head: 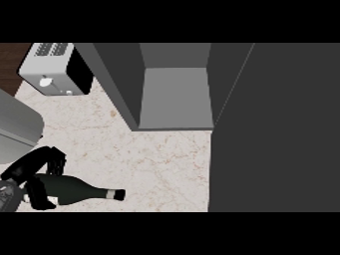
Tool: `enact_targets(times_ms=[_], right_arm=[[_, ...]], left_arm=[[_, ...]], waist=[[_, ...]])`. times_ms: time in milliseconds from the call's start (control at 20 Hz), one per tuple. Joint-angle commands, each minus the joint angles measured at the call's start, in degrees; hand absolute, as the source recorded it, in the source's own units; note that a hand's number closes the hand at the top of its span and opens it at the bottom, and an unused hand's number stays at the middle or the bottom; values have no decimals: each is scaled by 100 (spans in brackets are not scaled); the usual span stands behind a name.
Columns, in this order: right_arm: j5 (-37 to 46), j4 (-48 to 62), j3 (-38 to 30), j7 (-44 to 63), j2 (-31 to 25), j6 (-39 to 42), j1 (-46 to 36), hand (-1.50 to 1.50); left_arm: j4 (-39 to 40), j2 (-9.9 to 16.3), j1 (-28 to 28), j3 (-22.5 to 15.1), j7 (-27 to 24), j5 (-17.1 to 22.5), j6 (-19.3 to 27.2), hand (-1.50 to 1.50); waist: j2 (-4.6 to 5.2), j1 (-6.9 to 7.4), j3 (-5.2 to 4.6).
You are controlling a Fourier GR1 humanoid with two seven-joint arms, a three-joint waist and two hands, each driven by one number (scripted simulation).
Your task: Pick up the wine, place it into the cabinet and close the cabinet
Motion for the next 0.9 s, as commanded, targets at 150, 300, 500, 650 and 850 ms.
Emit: enact_targets(times_ms=[150, 300, 500, 650, 850], right_arm=[[23, -56, -102, -80, 71, -112, 86, -150], [-49, -290, -79, -81, 55, -96, 158, -150], [-383, -790, -235, 195, -236, 76, 437, -150], [-159, -881, 47, 229, -84, -23, 390, -150], [-249, -787, 32, 449, -61, -119, 213, -150]], left_arm=[[-381, -2140, 301, 1642, -1300, 2551, 163, 150], [-526, -2553, 595, 2022, -2033, 3039, 420, 150], [-1301, -2803, 962, 1815, -2000, 2944, 768, 150], [-1572, -2892, 934, 1756, -1673, 2909, 1058, 150], [-2180, -2912, 993, 860, -919, 3341, 1565, 150]], waist=[[-133, 442, -177], [-46, 212, -88], [-6, 48, -44], [15, 18, -47], [16, 11, -47]])
